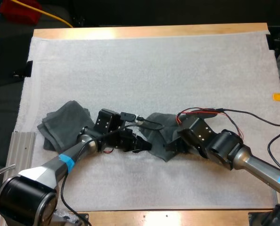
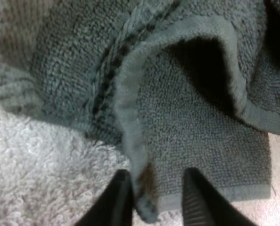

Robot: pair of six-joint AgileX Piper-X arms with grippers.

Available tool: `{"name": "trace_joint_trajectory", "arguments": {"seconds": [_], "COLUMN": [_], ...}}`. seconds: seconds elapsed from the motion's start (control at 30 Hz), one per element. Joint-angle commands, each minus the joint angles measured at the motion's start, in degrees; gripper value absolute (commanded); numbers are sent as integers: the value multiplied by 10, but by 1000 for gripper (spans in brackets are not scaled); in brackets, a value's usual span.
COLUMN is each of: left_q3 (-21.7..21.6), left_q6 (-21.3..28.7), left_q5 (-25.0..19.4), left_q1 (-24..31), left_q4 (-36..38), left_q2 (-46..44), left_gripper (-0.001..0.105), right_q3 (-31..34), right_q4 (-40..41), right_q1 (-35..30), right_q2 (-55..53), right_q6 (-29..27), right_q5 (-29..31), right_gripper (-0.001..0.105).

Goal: Pick towel from pile, fold and stack

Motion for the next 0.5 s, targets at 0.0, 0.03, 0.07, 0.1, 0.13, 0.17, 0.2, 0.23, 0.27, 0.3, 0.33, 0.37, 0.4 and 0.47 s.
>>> {"name": "trace_joint_trajectory", "arguments": {"seconds": [0.0, 0.03, 0.07, 0.1, 0.13, 0.17, 0.2, 0.23, 0.27, 0.3, 0.33, 0.37, 0.4, 0.47], "left_q3": [-3, -3, -3, -3, -3, -3, -3, -3, -3, -3, -3, -3, -3, -3], "left_q6": [-3, -3, -3, -2, -1, -1, 2, 5, 7, 7, 7, 10, 21, 49], "left_q5": [-7, -12, -23, -34, -42, -50, -52, -52, -53, -56, -57, -64, -71, -86], "left_q1": [-4, -7, -11, -17, -19, -25, -29, -31, -34, -34, -34, -34, -34, -34], "left_q4": [-4, -4, -4, -3, -3, -3, 0, 2, 6, 11, 15, 25, 34, 49], "left_q2": [0, 0, 0, 0, 0, 0, 0, 0, -2, -2, -4, -8, -14, -33], "left_gripper": [14, 10, 4, 0, 0, 0, 0, 0, 0, 0, 0, 0, 0, 0], "right_q3": [-2, -2, -2, -2, -2, -2, -2, -2, -2, -2, -2, -2, -2, -2], "right_q4": [-1, -1, -1, -1, -1, -1, -1, -1, -1, -1, -1, -1, -1, -1], "right_q1": [-2, -2, -2, -2, -2, -2, -2, -2, -2, -2, -2, -2, -2, -2], "right_q2": [-4, -4, -4, -4, -4, -4, -4, -4, -4, -4, -4, -4, -4, -4], "right_q6": [3, 5, 9, 13, 13, 13, 13, 13, 13, 13, 13, 11, 11, 11], "right_q5": [4, 4, 4, 4, 4, 4, 4, 4, 4, 4, 4, 4, 3, 3], "right_gripper": [1, 1, 3, 4, 6, 8, 8, 8, 8, 7, 5, 2, 0, 0]}}
